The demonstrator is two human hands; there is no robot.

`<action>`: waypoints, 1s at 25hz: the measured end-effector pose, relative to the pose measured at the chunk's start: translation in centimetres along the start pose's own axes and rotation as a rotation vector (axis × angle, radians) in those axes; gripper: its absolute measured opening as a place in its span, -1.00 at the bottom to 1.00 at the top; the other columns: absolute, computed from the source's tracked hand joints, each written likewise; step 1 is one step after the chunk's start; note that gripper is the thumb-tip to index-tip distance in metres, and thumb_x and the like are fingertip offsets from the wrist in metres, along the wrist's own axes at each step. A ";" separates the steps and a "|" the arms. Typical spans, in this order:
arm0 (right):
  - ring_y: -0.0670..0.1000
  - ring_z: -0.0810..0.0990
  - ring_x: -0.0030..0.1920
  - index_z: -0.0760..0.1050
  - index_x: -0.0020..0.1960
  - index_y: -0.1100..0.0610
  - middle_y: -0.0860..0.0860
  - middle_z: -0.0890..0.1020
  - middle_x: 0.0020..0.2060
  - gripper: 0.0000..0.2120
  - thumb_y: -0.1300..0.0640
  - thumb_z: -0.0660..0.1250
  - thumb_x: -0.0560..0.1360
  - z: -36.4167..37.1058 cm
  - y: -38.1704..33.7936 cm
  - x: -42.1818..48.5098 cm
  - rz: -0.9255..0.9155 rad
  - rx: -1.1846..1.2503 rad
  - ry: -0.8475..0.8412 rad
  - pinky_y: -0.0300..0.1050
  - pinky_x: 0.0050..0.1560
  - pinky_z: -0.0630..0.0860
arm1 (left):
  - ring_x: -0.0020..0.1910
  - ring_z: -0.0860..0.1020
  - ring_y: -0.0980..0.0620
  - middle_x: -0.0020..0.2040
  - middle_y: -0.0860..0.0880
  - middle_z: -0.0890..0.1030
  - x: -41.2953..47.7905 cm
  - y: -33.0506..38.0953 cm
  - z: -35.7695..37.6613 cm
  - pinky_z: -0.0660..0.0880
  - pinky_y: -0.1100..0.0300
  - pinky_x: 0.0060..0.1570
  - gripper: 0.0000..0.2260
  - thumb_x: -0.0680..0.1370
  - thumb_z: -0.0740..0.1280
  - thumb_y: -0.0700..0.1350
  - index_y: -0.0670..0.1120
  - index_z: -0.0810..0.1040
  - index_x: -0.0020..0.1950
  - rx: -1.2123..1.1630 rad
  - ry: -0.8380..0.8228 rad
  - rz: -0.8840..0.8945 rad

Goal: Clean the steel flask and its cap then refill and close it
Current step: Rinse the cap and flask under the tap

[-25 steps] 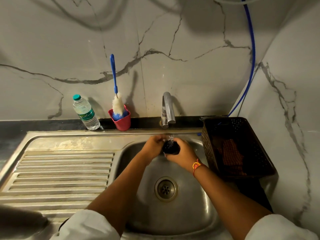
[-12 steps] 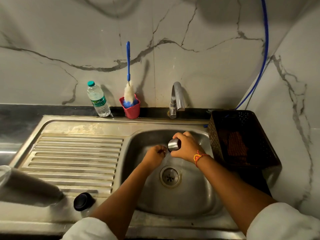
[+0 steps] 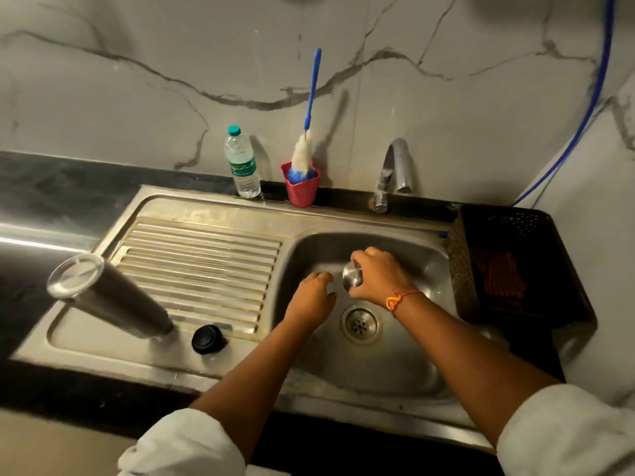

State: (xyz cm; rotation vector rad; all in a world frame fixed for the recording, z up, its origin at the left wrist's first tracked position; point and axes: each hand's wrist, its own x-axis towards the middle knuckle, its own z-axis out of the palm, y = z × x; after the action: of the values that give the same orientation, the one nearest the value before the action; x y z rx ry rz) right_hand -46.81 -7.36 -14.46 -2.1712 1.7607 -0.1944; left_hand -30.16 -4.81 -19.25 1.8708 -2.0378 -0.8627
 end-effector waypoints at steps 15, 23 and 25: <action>0.13 0.56 0.15 0.47 0.29 0.11 0.11 0.60 0.16 -0.39 0.06 0.55 0.27 6.0 -16.9 4.2 -0.304 0.213 -0.147 -0.16 0.11 0.44 | 0.09 0.59 -0.21 0.12 -0.14 0.64 -11.5 -10.8 -7.6 0.55 -0.01 0.00 -0.46 0.26 0.63 -0.05 -0.15 0.63 0.20 0.369 0.428 -0.135; 0.14 0.55 0.16 0.48 0.28 0.10 0.10 0.59 0.15 -0.36 0.04 0.59 0.26 9.1 -19.7 5.5 -0.363 0.145 -0.178 -0.05 0.15 0.50 | 0.15 0.47 -0.10 0.18 -0.06 0.53 -12.8 -14.7 -7.9 0.49 0.01 0.06 -0.63 0.50 0.46 0.03 -0.07 0.52 0.24 0.120 0.283 -0.281; 0.12 0.54 0.17 0.46 0.30 0.09 0.09 0.58 0.17 -0.35 0.03 0.59 0.27 9.4 -19.6 5.6 -0.350 0.134 -0.182 -0.06 0.16 0.50 | 0.13 0.46 -0.07 0.16 -0.04 0.52 -12.8 -14.7 -7.8 0.50 0.00 0.07 -0.63 0.50 0.47 0.03 -0.06 0.51 0.23 0.060 0.258 -0.303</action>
State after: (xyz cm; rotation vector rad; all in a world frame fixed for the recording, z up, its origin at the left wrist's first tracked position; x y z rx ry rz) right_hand -24.53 -7.69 -17.11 -2.3012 1.2275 -0.1853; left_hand -11.86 5.52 -18.74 2.2305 -1.6728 -0.5903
